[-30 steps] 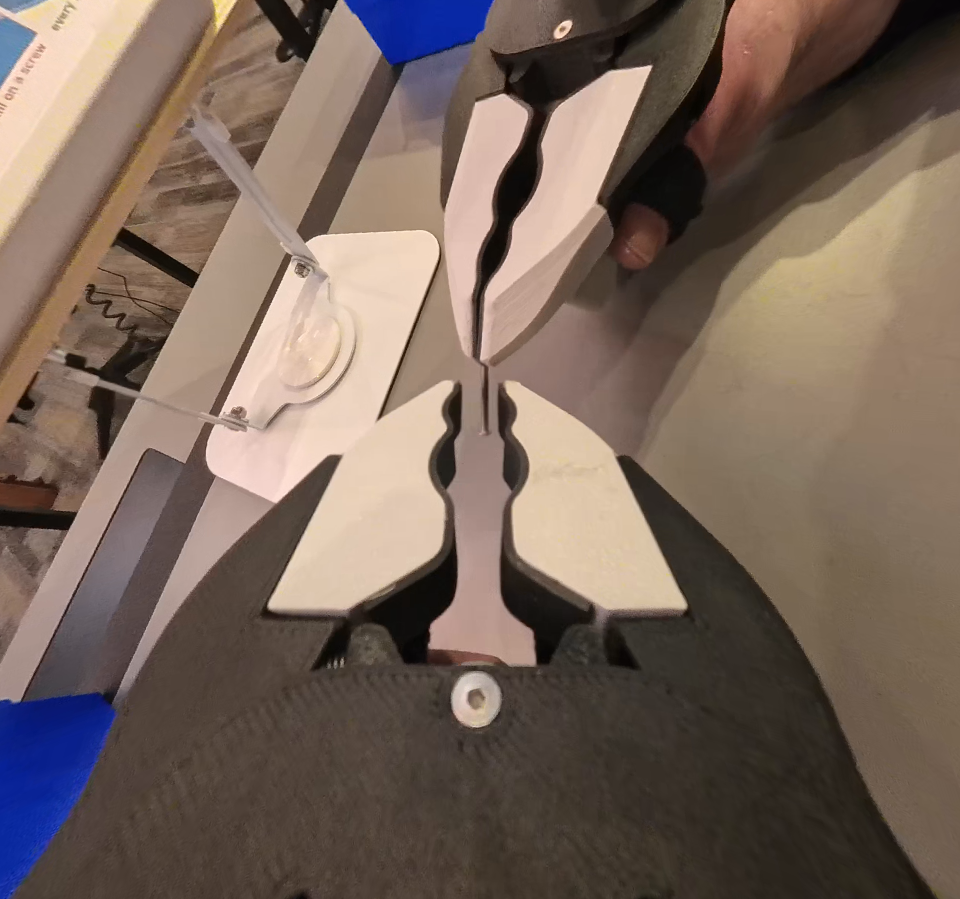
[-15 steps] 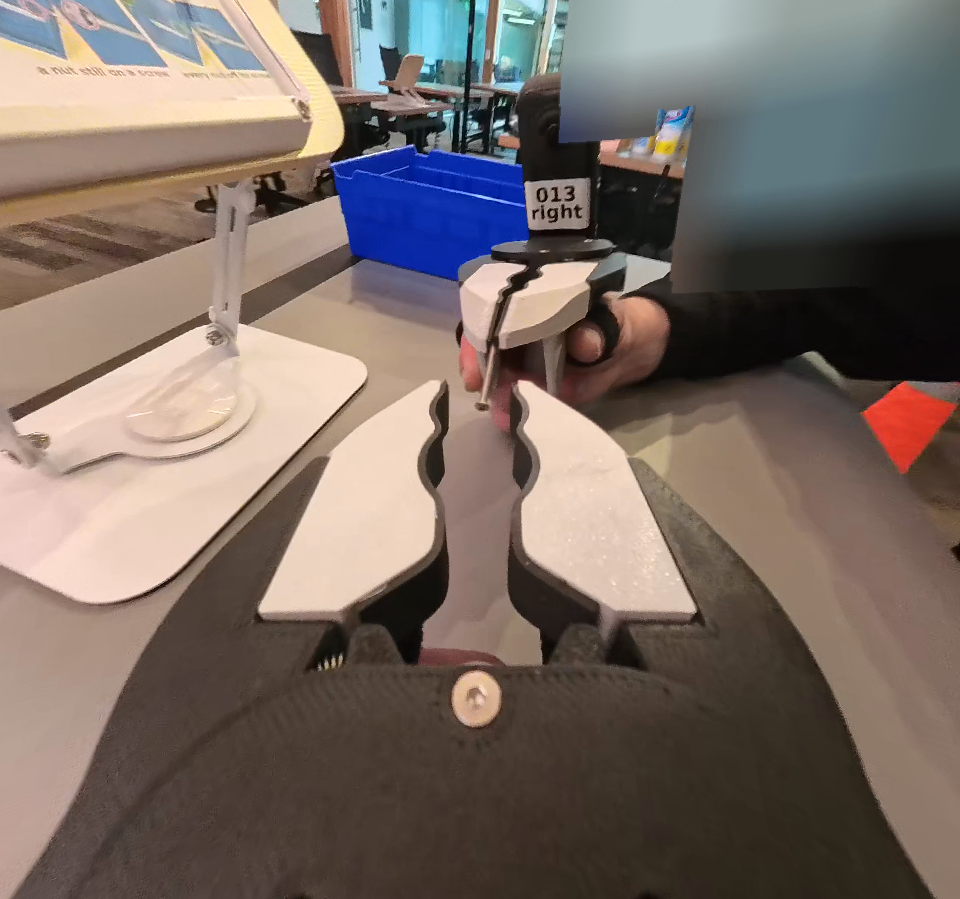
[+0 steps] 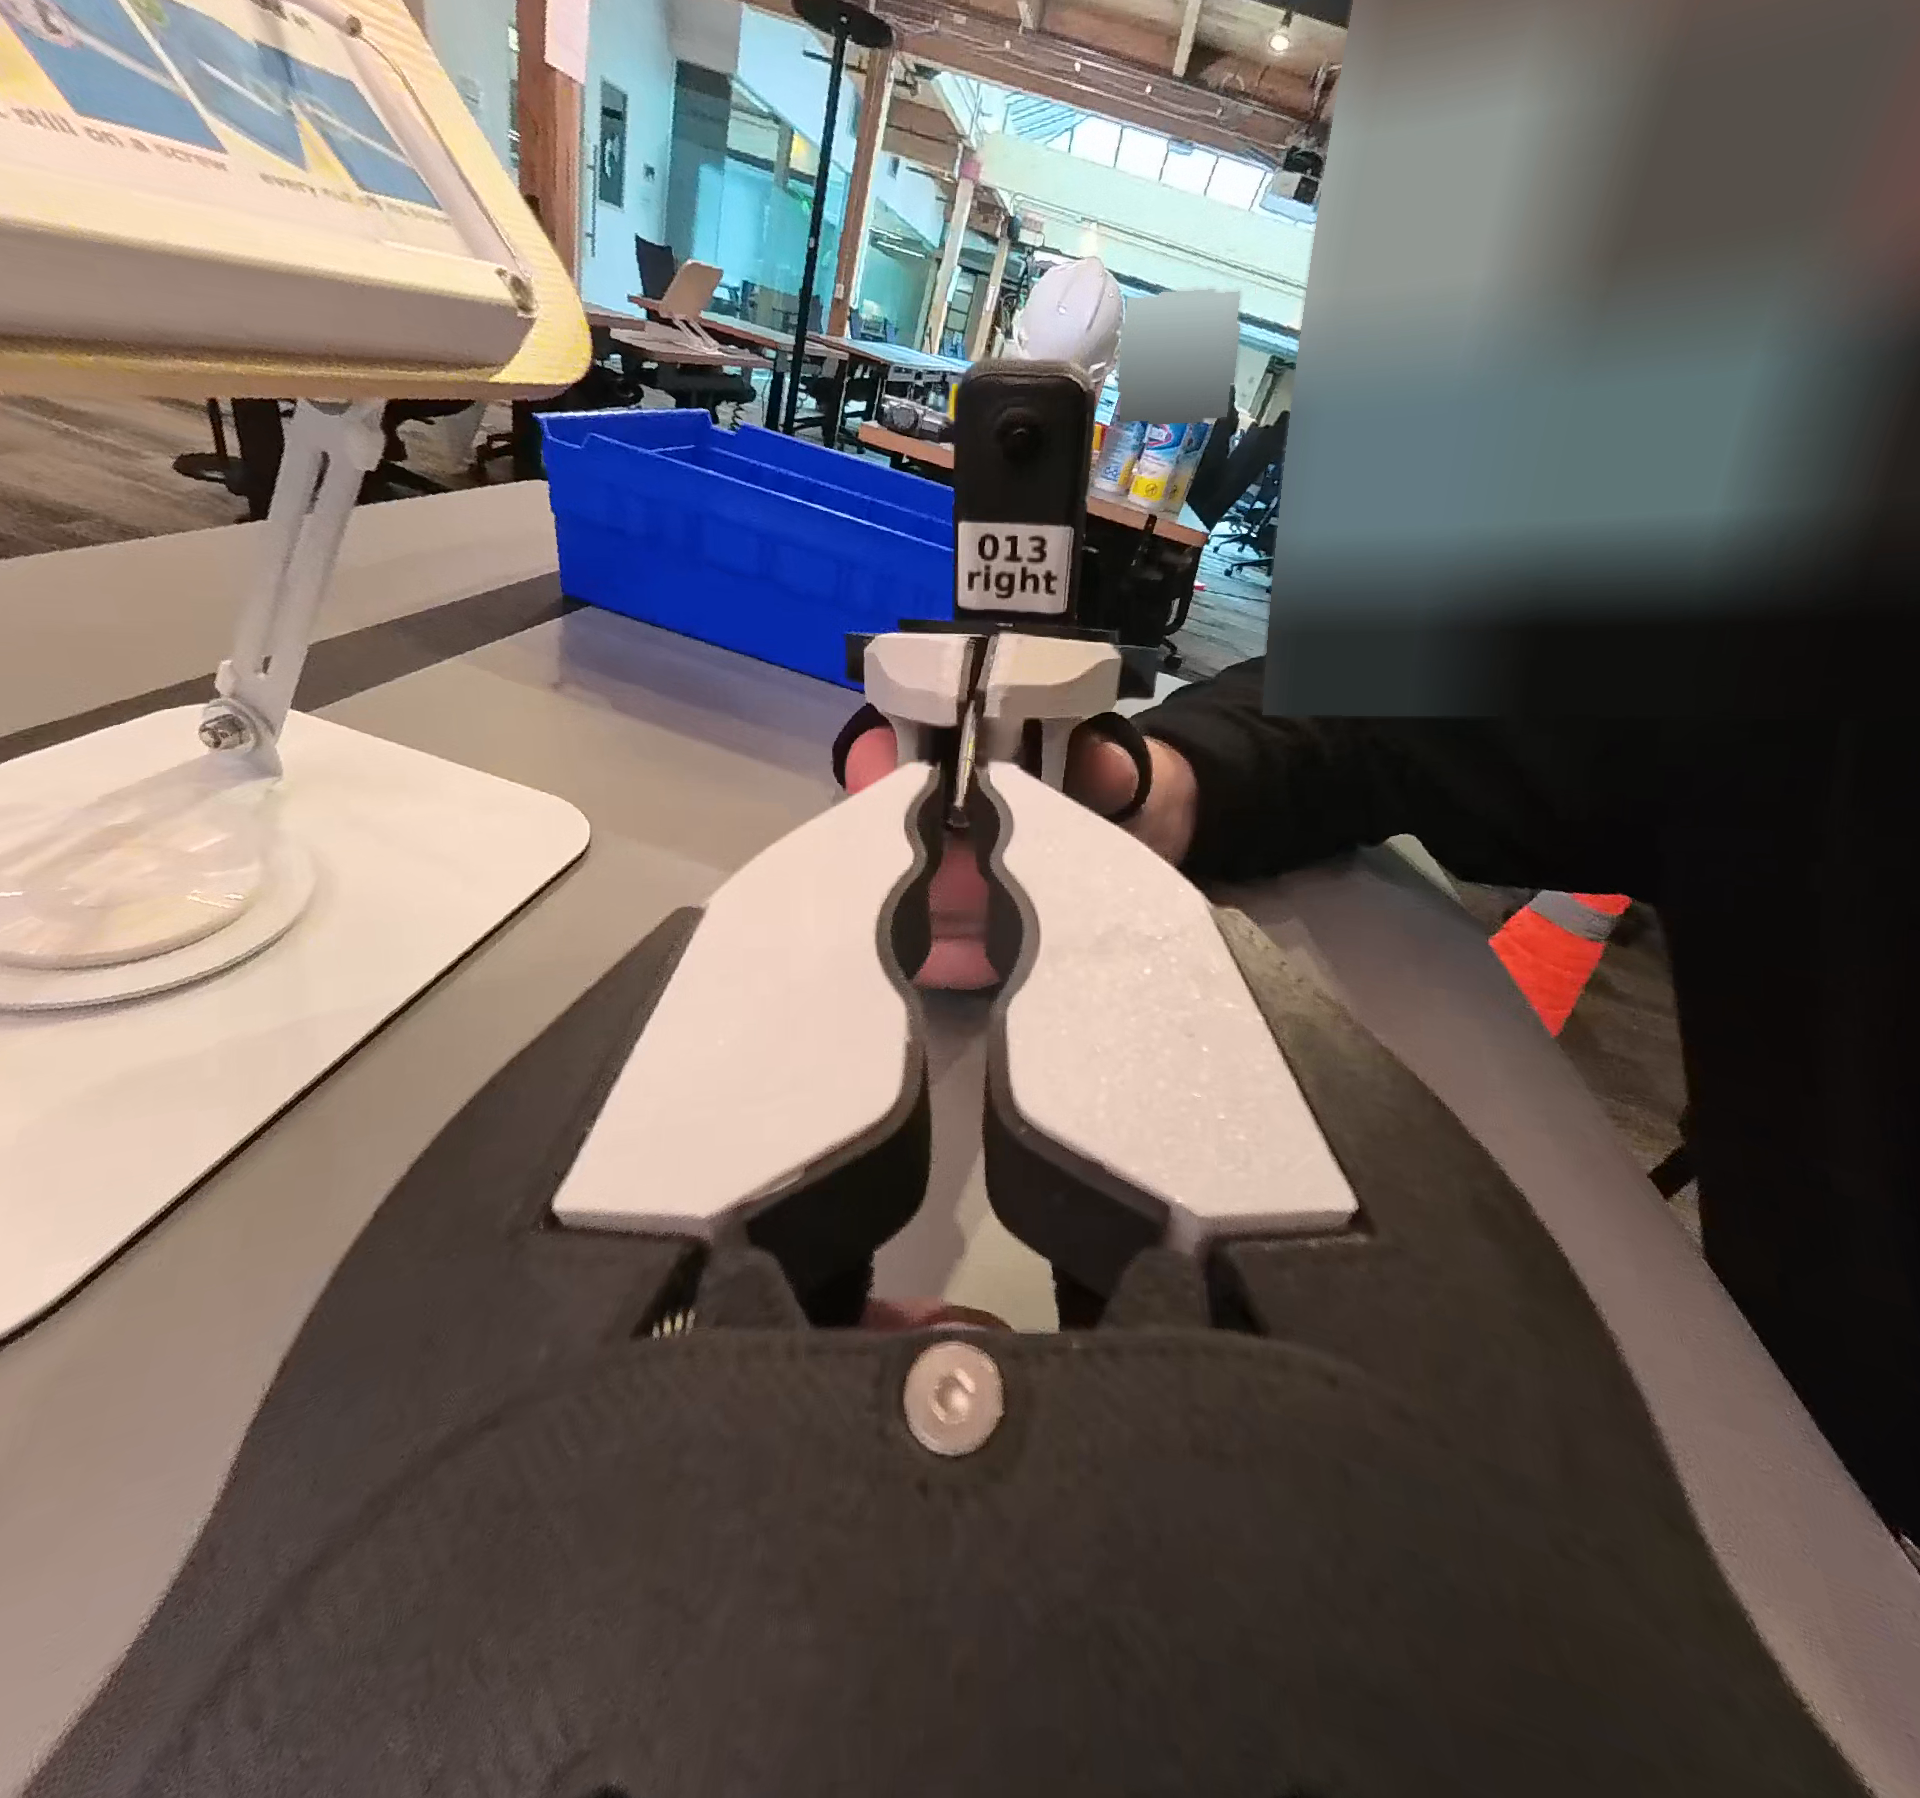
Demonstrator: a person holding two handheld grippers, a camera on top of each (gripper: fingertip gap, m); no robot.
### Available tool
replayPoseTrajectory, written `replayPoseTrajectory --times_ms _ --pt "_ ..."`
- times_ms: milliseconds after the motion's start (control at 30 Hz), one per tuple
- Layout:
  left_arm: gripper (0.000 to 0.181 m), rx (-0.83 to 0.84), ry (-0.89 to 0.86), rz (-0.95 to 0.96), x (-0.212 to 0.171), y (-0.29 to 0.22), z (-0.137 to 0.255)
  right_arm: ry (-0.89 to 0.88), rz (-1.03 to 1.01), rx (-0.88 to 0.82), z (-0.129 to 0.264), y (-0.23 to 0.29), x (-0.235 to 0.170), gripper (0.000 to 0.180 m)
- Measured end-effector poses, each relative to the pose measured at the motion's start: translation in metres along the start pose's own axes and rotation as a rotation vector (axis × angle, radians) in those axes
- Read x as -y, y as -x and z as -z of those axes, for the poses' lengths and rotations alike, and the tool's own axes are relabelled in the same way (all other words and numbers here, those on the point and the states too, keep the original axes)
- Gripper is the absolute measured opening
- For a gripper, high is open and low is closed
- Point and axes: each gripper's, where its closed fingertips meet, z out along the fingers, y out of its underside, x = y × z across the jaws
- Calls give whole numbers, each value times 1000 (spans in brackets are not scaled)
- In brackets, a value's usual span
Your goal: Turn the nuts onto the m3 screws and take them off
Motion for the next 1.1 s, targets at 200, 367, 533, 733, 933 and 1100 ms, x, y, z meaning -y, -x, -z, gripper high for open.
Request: replayPoseTrajectory --times_ms 200,367,533,733,933,1100 --pt "4 -38 -37 37 4 -1 1 -21 6 4 0 2 1 1" --pt "4 -46 -46 52 4 -1 2 -14 21 -2 0 2 0 1" --pt "4 -41 -40 46 4 0 3 11 70 -18 -1 2 -1 3" --pt "4 -39 -41 -5 9 1 16 122 207 -13 -5 9 -18 28" --pt "4 75 65 -132 5 10 44 270 252 -40 -8 5 -37 17" --pt "4 174 112 -228 2 12 84 469 270 -29 -16 -2 -64 8"
